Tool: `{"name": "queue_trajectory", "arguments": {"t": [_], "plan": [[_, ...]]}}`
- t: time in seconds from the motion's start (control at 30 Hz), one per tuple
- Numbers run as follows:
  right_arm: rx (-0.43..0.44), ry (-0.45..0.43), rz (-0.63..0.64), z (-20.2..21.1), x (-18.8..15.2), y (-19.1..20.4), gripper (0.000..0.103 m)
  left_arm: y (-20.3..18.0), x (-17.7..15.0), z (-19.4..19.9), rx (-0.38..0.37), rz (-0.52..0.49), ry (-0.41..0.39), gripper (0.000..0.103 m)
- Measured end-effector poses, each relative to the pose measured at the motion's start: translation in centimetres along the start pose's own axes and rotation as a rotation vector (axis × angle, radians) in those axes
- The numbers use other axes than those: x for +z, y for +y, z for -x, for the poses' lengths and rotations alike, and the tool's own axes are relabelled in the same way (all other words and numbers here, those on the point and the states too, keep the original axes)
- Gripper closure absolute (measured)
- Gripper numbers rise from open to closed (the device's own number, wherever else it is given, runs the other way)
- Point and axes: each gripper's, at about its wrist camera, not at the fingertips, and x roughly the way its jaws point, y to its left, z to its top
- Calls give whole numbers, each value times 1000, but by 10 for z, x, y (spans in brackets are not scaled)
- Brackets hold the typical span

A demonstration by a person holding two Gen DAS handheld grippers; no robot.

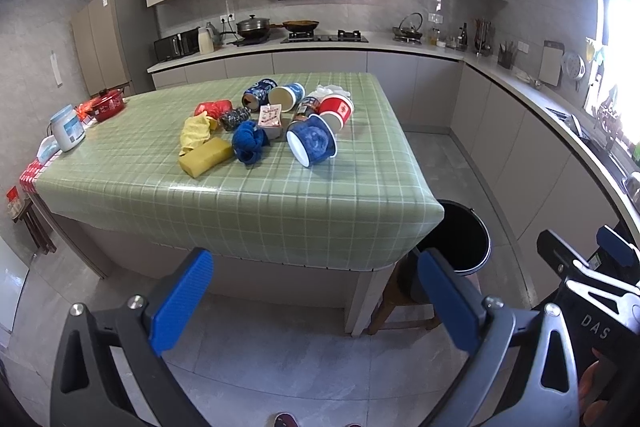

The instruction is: Collect trash

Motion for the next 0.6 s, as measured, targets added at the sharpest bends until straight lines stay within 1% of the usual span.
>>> {"name": "queue_trajectory", "arguments": {"t": [0.6], "plan": [[-3, 4, -3, -1, -2, 0, 0, 1, -4, 0, -2, 5, 8, 0]]}}
